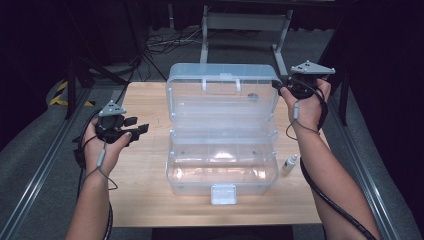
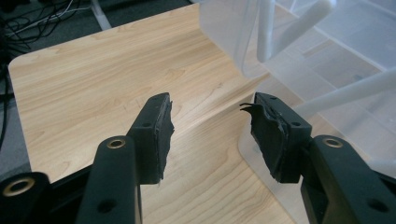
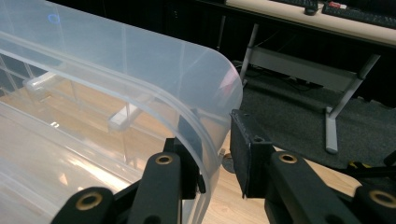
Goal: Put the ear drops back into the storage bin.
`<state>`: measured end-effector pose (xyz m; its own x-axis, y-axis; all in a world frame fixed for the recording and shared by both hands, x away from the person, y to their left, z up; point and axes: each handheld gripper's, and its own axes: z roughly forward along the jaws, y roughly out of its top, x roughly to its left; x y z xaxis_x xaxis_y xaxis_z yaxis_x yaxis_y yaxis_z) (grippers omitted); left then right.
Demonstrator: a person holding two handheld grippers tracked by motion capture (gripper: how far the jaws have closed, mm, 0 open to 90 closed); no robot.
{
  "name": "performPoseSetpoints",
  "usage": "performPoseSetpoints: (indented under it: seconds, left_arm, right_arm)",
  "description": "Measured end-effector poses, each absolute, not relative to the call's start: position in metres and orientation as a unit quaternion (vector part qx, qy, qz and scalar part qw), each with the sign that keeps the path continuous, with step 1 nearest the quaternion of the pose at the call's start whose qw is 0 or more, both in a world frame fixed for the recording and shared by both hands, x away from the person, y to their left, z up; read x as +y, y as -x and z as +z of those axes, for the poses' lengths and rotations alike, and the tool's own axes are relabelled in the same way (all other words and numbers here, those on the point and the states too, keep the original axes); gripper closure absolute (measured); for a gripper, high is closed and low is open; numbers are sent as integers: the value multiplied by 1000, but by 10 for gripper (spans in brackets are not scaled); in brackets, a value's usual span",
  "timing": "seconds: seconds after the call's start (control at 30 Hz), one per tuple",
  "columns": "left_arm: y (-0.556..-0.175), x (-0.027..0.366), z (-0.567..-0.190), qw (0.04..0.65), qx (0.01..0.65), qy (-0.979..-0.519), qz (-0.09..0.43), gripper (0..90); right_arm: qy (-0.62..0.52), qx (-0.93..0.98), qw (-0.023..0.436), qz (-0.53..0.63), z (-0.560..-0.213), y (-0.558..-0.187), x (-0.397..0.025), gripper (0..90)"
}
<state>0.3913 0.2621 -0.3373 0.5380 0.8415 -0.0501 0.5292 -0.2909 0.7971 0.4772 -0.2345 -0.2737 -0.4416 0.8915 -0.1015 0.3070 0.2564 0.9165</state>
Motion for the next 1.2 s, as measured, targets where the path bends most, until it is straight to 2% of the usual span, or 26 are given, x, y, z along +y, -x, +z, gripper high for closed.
performPoseSetpoints:
  seconds: [1.2]
  left_arm:
    - [-358, 305, -361, 383, 499, -755, 186, 449]
  right_arm:
    - [-465, 739, 264, 409, -286, -547, -234, 833]
